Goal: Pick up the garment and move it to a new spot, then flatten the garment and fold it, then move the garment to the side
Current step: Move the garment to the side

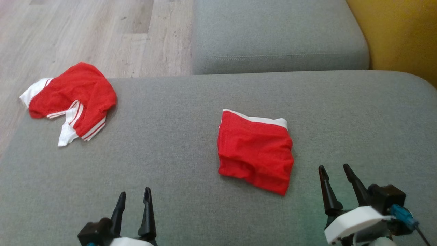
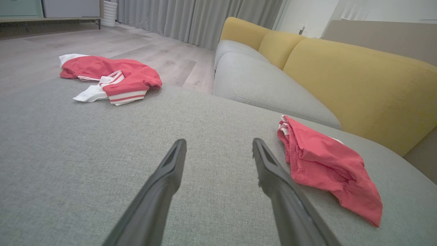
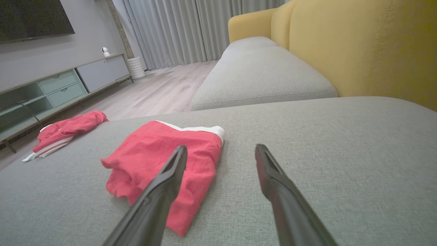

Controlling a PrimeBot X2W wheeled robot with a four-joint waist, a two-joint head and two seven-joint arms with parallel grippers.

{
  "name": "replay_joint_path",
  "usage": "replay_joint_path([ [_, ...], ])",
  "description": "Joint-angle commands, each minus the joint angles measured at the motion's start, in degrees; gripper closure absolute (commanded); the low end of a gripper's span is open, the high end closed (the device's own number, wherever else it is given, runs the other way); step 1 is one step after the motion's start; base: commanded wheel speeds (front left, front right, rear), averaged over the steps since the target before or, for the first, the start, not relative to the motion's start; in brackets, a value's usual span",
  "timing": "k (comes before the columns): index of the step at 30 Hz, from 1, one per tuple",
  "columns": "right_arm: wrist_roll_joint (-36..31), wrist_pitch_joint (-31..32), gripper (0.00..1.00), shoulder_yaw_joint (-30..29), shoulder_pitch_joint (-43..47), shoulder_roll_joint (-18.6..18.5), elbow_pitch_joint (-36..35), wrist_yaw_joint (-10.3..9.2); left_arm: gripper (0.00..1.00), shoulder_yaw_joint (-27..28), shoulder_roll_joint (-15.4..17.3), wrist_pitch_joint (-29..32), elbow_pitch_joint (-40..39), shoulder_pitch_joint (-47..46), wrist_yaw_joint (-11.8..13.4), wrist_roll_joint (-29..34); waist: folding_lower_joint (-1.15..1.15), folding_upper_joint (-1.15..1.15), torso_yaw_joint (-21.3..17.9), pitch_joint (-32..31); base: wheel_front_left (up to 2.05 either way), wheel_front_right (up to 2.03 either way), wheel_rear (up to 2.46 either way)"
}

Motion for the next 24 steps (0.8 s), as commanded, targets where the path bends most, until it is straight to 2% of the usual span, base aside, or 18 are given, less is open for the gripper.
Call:
replay_joint_path([
  [1,-0.6,0.1,0.00,1.3,-2.5,-0.2,-1.4,0.37,0.00,1.9,0.8,-0.5,-1.9,-2.2,0.4,0.4,0.00,0.00,0.3,0.5,0.00,0.00,0.00],
  [6,-1.4,1.7,0.00,0.6,-6.4,-0.2,-1.1,0.37,0.00,1.7,0.8,-0.4,-2.1,-2.8,0.4,0.6,0.00,0.00,1.3,1.8,0.00,0.00,0.00],
  [11,-3.2,6.1,0.00,-1.8,-12.6,-0.2,0.8,0.37,0.00,1.8,1.0,-0.3,-2.5,-4.1,0.3,1.1,0.00,0.00,3.0,3.7,0.00,0.00,0.00],
  [17,-5.9,12.2,0.00,-4.2,-19.9,-0.2,8.0,0.37,0.00,1.4,0.2,-0.3,-2.7,-6.1,-0.2,1.5,0.00,0.00,6.8,7.3,0.00,0.00,0.00],
  [21,-6.8,14.5,0.00,-7.7,-24.0,-0.2,15.8,0.37,0.00,1.4,-1.0,-0.4,-2.0,-7.7,-0.8,1.9,0.00,0.00,10.4,10.8,0.00,0.00,0.00],
  [24,-6.6,15.0,0.00,-8.2,-25.3,-0.3,18.7,0.37,0.00,1.7,-1.3,-0.5,-1.6,-8.1,-1.0,2.0,0.00,0.00,11.6,12.0,0.00,0.00,0.00],
])
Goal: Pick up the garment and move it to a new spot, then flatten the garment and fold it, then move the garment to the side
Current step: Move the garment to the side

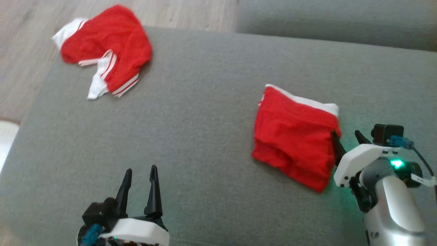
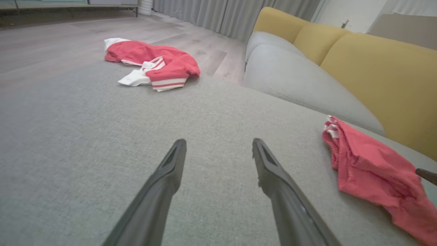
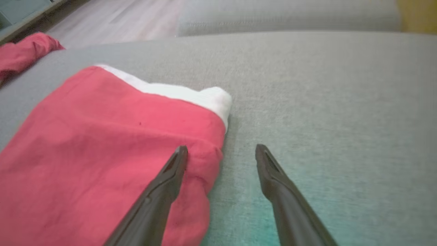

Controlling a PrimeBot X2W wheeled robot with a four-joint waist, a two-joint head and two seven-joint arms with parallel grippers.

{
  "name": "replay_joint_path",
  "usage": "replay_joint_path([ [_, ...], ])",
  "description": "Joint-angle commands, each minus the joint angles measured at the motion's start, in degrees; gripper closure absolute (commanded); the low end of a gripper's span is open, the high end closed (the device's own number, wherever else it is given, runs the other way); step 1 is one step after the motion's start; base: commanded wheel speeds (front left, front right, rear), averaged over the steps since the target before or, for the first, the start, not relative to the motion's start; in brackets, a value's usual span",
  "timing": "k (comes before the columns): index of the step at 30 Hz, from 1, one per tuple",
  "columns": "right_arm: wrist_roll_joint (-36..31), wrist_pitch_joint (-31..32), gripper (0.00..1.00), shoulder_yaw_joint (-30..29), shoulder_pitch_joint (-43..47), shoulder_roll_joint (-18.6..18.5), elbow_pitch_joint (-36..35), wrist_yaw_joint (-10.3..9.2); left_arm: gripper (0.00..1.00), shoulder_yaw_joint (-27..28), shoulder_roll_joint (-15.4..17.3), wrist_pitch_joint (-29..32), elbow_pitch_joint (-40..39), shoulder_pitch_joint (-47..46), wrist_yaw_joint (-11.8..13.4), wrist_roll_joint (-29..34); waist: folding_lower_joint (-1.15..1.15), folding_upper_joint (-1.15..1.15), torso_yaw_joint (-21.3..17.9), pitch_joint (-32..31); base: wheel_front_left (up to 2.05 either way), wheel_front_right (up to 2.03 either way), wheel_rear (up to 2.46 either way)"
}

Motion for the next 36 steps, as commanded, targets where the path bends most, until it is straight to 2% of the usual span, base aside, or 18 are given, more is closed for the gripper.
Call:
replay_joint_path([
  [1,0.1,0.2,0.00,1.4,-3.0,-0.3,-1.2,0.37,0.00,2.1,0.1,-0.6,-1.4,-3.0,-0.2,0.6,-0.01,0.00,2.2,2.2,0.00,0.00,0.00],
  [7,2.4,2.4,0.00,3.8,-5.5,-0.3,4.9,0.37,0.00,3.4,-0.5,-0.7,-0.7,-3.4,-0.8,1.1,-0.01,0.00,3.0,3.7,0.00,0.00,0.00],
  [8,3.2,2.5,0.20,4.3,-5.9,-0.3,5.4,0.37,0.00,3.5,-0.6,-0.7,-0.6,-3.3,-0.8,1.2,-0.01,0.00,2.8,3.7,0.00,0.00,0.00],
  [9,4.0,2.1,0.58,4.9,-6.3,-0.3,5.6,0.37,0.00,3.6,-0.7,-0.7,-0.5,-3.3,-0.9,1.4,-0.01,0.00,2.4,3.8,0.00,0.00,0.00],
  [10,4.7,1.9,0.83,5.6,-6.7,-0.3,5.9,0.37,0.00,3.7,-0.7,-0.7,-0.5,-3.3,-1.0,1.5,-0.01,0.00,1.8,3.9,0.00,0.00,0.00],
  [11,5.0,1.5,1.00,6.3,-7.1,-0.3,6.0,0.37,0.00,3.8,-0.8,-0.7,-0.5,-3.4,-1.1,1.7,-0.01,0.00,1.3,4.0,0.00,0.00,0.00],
  [18,6.0,-1.4,1.00,9.8,-10.4,-3.2,4.9,0.37,0.00,4.2,-0.7,-0.8,-1.0,-3.9,-1.4,2.7,-0.01,0.00,-5.8,5.2,0.00,0.00,0.00],
  [28,6.8,0.3,1.00,10.9,-11.5,-11.0,-1.3,0.37,0.00,3.8,0.1,-0.1,-2.5,-6.6,-1.6,4.2,-0.01,0.00,-18.8,8.9,0.00,0.00,0.00],
  [32,6.6,0.6,1.00,9.1,-11.6,-12.9,-3.0,0.37,0.00,3.4,0.5,0.8,-3.3,-8.4,-1.6,5.0,-0.01,0.00,-21.7,10.8,0.00,0.00,0.00],
  [36,5.9,0.5,1.00,6.7,-12.3,-13.6,-4.2,0.37,0.00,3.2,1.1,1.7,-4.4,-9.5,-1.3,5.6,-0.01,0.00,-22.6,12.6,0.00,0.00,0.00],
])
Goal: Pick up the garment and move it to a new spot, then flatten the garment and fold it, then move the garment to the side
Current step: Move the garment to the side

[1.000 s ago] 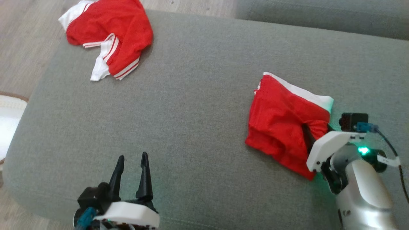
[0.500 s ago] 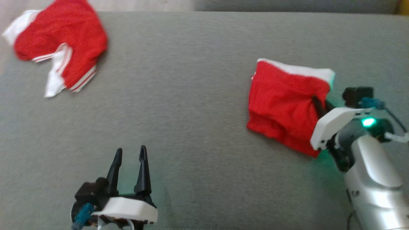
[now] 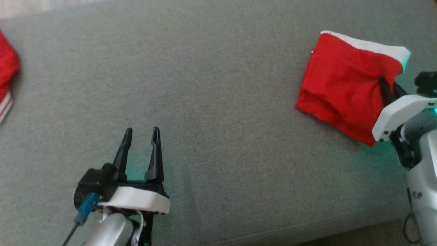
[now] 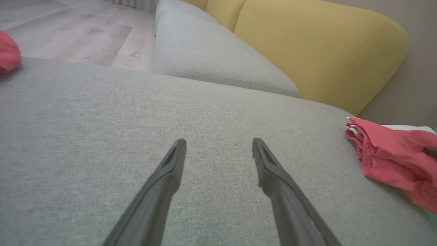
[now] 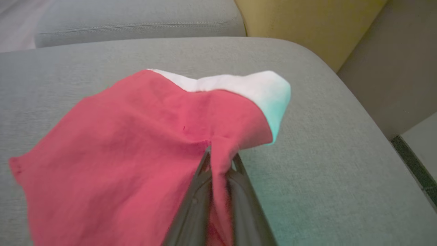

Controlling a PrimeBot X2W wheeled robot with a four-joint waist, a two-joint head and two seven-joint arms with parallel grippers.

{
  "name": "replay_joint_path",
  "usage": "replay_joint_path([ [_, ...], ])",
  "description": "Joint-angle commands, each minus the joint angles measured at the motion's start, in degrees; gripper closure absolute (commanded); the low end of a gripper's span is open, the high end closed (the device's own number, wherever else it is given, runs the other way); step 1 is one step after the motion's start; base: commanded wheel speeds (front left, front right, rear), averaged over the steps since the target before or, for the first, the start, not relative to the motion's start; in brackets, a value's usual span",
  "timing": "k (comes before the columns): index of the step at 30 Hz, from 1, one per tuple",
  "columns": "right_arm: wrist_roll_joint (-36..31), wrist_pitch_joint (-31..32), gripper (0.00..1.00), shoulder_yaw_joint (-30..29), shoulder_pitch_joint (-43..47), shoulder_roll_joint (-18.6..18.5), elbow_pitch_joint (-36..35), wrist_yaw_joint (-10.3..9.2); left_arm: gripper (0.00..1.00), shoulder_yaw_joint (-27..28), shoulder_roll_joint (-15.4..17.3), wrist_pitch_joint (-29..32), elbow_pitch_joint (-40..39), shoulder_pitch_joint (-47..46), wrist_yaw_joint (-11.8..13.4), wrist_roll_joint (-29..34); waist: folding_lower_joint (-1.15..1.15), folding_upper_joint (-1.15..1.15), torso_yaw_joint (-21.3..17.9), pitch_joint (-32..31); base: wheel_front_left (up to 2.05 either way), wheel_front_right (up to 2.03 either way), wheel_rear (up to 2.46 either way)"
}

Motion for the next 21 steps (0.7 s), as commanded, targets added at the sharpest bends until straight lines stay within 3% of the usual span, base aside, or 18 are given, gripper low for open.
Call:
replay_joint_path([
  [1,-0.6,0.0,1.00,-0.1,-2.9,-1.1,-2.6,0.37,0.00,1.5,1.6,0.2,-2.2,-2.1,0.4,0.8,-0.01,0.00,-1.3,2.3,0.00,0.00,0.00],
  [8,-2.9,0.7,1.00,-2.1,-7.5,-3.1,-0.9,0.37,0.00,1.9,2.5,1.1,-3.3,-3.3,1.0,1.2,-0.01,0.00,0.8,5.0,0.00,0.00,0.00],
  [17,-10.3,2.0,0.97,-5.4,-17.2,-12.0,9.2,0.37,0.00,2.2,3.4,1.5,-5.0,-4.1,1.7,1.6,-0.01,0.00,7.0,9.0,0.00,0.00,0.00],
  [19,-11.3,1.3,0.62,-6.0,-19.2,-13.4,11.1,0.37,0.00,2.3,3.4,1.4,-5.1,-4.0,1.8,1.6,-0.01,0.00,8.0,9.5,0.00,0.00,0.00],
  [20,-11.9,0.8,0.23,-6.2,-20.1,-13.9,12.0,0.37,0.00,2.3,3.5,1.3,-5.1,-4.0,1.8,1.6,-0.01,0.00,8.3,9.6,0.00,0.00,0.00],
  [21,-12.5,-0.1,0.00,-6.3,-20.9,-14.4,12.7,0.37,0.00,2.2,3.5,1.3,-5.2,-3.9,1.8,1.6,-0.01,0.00,8.7,9.8,0.00,0.00,0.00],
])
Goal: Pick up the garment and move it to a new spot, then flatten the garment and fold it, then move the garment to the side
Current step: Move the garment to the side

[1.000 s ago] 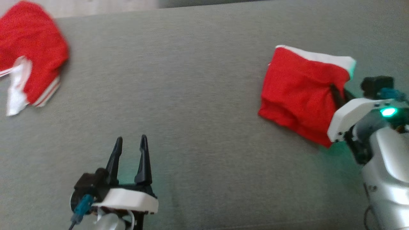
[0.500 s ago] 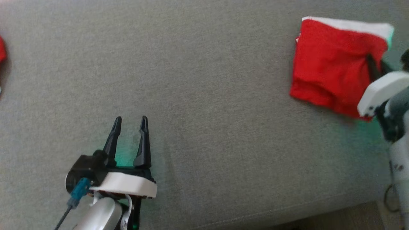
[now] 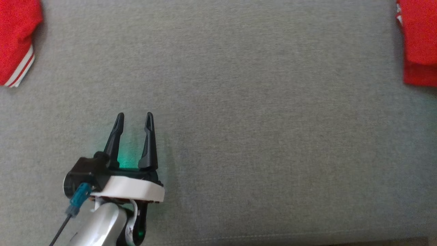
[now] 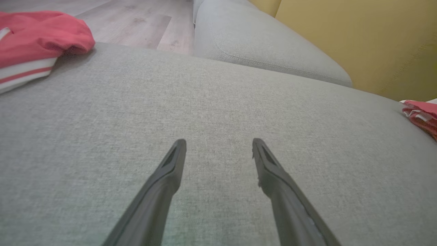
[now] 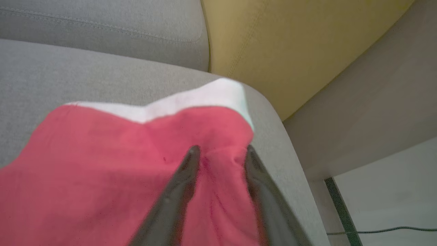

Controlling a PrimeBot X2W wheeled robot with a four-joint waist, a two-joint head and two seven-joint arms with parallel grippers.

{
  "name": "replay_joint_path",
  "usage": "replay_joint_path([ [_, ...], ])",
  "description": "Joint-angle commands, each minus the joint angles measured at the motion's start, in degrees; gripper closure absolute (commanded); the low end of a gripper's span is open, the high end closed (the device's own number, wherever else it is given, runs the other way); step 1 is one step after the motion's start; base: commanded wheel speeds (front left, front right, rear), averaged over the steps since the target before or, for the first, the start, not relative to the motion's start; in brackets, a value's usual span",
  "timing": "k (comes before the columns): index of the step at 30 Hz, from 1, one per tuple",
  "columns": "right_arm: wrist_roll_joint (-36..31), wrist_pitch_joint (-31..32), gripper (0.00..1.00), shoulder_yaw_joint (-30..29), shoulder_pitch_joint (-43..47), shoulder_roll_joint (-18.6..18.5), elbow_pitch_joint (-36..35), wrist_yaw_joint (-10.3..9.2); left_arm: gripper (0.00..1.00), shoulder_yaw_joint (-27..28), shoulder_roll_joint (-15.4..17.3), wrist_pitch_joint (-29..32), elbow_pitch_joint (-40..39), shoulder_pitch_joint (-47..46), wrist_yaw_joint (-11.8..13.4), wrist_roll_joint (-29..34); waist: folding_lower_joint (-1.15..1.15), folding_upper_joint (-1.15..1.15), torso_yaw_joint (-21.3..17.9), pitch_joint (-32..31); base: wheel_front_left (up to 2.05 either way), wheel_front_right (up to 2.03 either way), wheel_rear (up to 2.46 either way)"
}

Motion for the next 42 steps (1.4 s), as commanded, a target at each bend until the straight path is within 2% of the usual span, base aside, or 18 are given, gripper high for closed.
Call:
replay_joint_path([
  [1,-0.8,-1.5,0.00,0.4,-1.6,-1.9,-1.3,0.37,0.00,1.8,1.2,-0.2,-1.9,-1.2,0.3,0.4,-0.01,0.00,1.0,0.7,0.00,0.00,0.00],
  [4,-3.1,-4.2,0.00,0.0,-3.4,-2.3,0.5,0.37,0.00,1.7,1.1,-0.3,-1.7,-1.3,0.1,0.3,-0.01,0.00,1.6,0.5,0.00,0.00,0.00],
  [7,-4.0,-7.2,0.00,-0.2,-4.4,-0.6,2.0,0.37,0.00,1.5,0.9,-0.4,-1.3,-1.0,0.2,0.2,-0.01,0.00,1.6,-0.6,0.00,0.00,0.00],
  [14,-3.0,-12.7,0.00,3.3,-3.8,5.4,3.6,0.37,0.00,2.1,0.9,-1.0,-0.2,0.2,0.1,-0.7,-0.01,0.00,0.5,-5.7,0.00,0.00,0.00],
  [21,1.1,-17.1,0.00,6.9,0.8,12.0,1.5,0.37,0.00,4.2,1.4,-2.0,2.1,1.6,0.1,-2.1,-0.01,0.00,-0.4,-13.8,0.00,0.00,0.00],
  [28,4.6,-19.6,0.00,9.1,10.4,19.3,-4.2,0.37,0.00,6.0,1.6,-2.7,5.8,5.1,0.1,-4.0,-0.01,0.00,-0.8,-22.1,0.00,0.00,0.00],
  [33,4.9,-20.0,0.00,9.6,20.3,22.6,-10.4,0.37,0.00,5.9,1.7,-2.9,7.7,8.6,0.2,-4.7,-0.01,0.00,-0.3,-26.4,0.00,0.00,0.00],
  [39,4.3,-19.1,0.00,8.7,32.4,25.0,-20.2,0.37,0.00,6.0,1.2,-3.2,8.6,11.6,0.4,-5.1,-0.01,0.00,0.3,-28.6,0.00,0.00,0.00],
  [42,6.4,-18.7,0.00,9.7,37.8,25.1,-25.0,0.37,0.00,6.2,0.7,-3.3,8.7,12.8,0.3,-5.3,-0.01,0.00,0.8,-29.3,0.00,0.00,0.00],
])
